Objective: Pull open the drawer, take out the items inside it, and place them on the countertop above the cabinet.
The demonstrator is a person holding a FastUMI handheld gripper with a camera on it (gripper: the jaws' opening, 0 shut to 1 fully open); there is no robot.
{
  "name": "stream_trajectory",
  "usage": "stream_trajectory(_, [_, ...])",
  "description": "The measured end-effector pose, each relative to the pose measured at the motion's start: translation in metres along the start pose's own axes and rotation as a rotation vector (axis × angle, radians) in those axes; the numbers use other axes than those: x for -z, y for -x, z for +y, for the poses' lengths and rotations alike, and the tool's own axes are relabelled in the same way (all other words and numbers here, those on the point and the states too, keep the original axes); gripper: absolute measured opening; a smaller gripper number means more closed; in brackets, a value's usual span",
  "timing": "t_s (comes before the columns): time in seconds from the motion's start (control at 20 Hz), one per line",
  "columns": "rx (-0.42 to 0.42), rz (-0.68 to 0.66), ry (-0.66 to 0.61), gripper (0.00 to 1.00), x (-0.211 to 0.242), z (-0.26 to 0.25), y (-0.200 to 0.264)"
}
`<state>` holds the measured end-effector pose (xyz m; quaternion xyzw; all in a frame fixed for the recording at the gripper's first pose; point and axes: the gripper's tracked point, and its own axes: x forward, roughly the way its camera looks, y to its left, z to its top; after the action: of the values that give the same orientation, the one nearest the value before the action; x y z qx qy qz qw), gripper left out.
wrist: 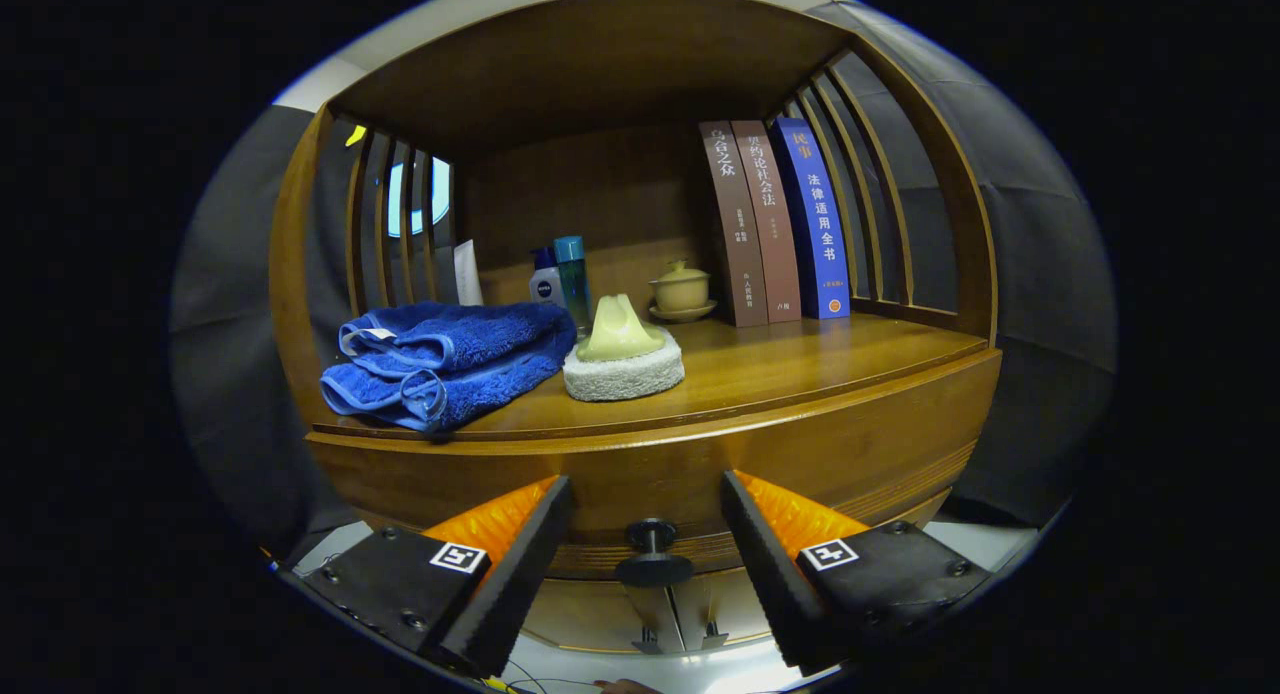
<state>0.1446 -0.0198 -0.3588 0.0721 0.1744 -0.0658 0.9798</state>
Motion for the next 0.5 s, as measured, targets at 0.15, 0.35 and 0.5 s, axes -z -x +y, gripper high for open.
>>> stream_trajectory(0.15, [-0.001,0.002,-0.003,0.99,0.000,0.000,-0.001])
stream_trajectory(0.35, [0.003,-0.011,0.002,1.00,-0.007,0.000,0.003])
stream_trajectory(0.5, [-0.006,-0.015,0.008,0.99,-0.015,0.006,0.017])
